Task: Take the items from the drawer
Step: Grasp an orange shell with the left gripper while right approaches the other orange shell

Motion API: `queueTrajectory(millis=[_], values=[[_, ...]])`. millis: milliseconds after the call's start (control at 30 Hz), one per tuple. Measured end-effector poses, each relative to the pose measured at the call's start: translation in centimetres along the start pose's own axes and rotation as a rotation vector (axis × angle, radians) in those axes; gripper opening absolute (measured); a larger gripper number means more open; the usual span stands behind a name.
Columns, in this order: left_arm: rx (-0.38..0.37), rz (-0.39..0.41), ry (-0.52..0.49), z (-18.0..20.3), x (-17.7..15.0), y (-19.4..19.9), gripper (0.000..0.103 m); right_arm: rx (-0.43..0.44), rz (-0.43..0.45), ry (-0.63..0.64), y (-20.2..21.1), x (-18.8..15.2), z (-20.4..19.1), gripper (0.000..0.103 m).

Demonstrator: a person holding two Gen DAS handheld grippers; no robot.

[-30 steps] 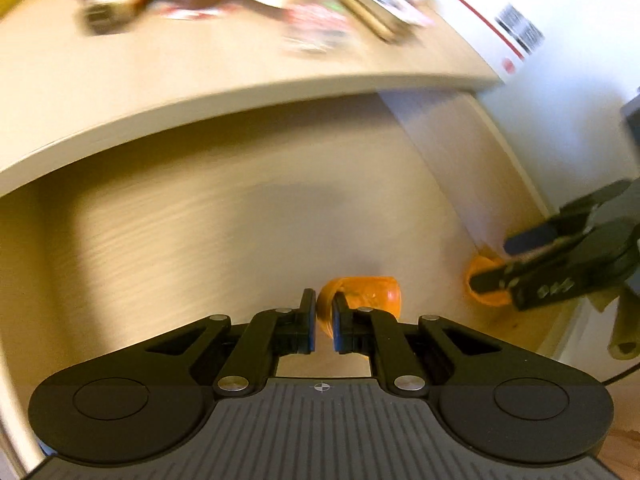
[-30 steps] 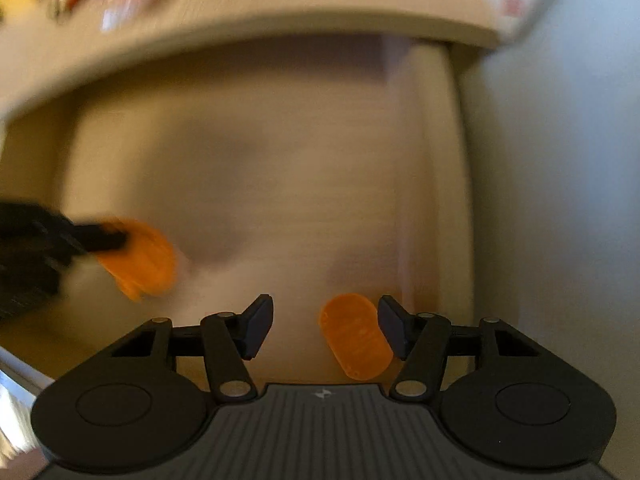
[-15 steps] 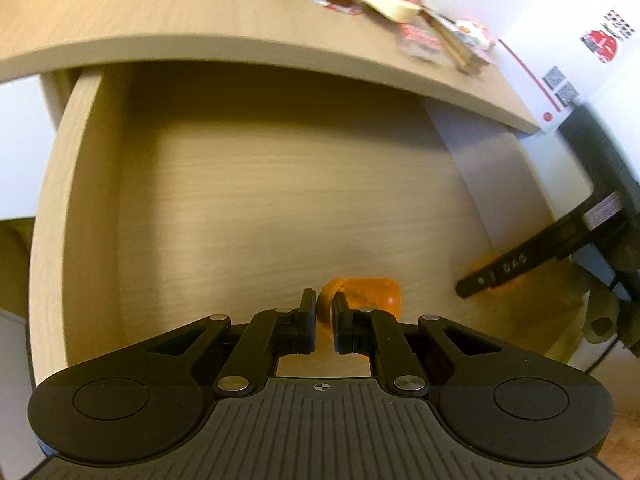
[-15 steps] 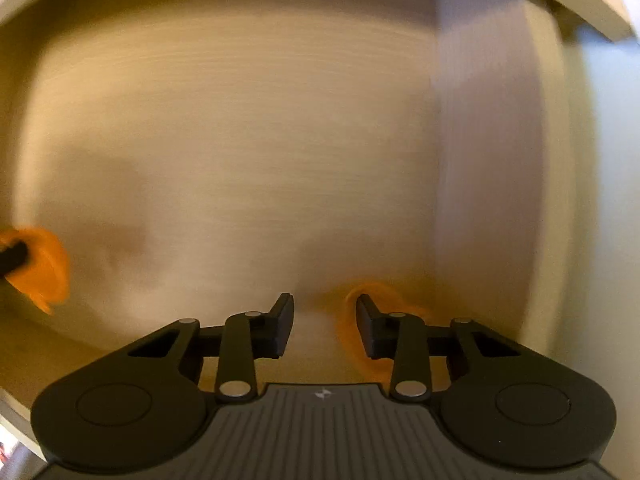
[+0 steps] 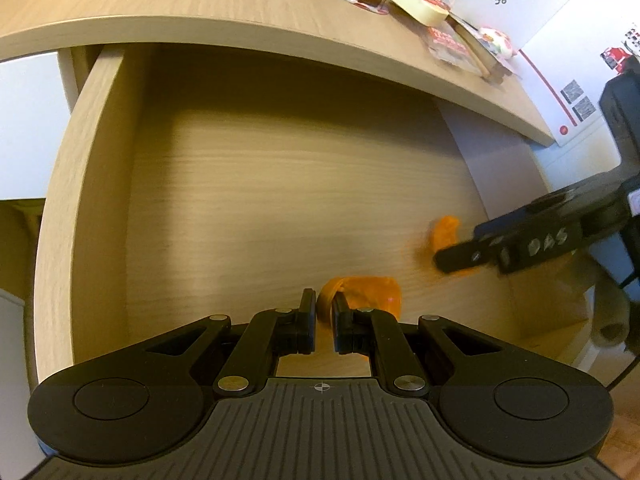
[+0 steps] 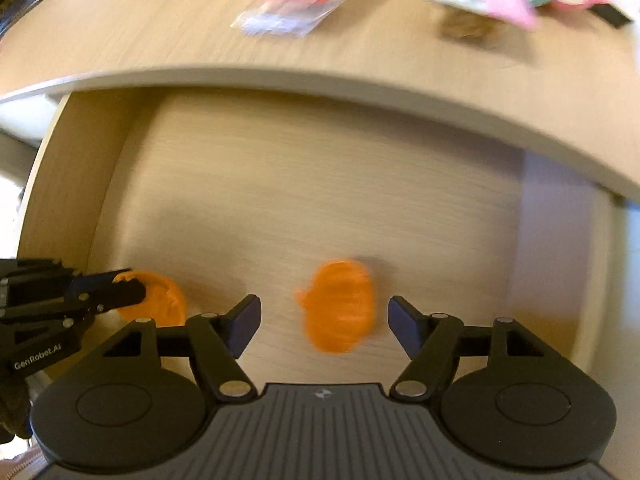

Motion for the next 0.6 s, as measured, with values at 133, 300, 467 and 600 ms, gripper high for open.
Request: queueTrajectory(millis=[133, 300, 467, 600], values=[[0.006, -0.019, -0.017, 0.0, -0.2, -0.2, 0.01, -0.05, -0.037, 0.064, -2.5, 0.1, -1.7, 0.071], [0.014, -0.034, -0.031, 0.1, -0.2, -0.4, 0.01, -0.161, -0.043, 0.098, -4.5, 0.1, -1.5, 0.071], [0.012, -0.05, -0.038, 0.0, -0.3, -0.5, 0.01, -0.11, -0.005, 0.035, -3.3, -0.4, 0.1, 0.071], [0.013, -0.058, -0.05, 0.0, -0.4, -0.5, 0.01, -0.011, 0.087, -0.071, -0.7, -0.1, 1.4, 0.071]])
Point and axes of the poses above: each gripper's, at about its wrist camera, not at the fingertips, and y roughly against the way its jaws point, z to its right, x to its top, the point moved 6 cm from there along -y, roughly the way its jaws point, and after that the axes turned 2 degrees about y, right-handed, at the moved point
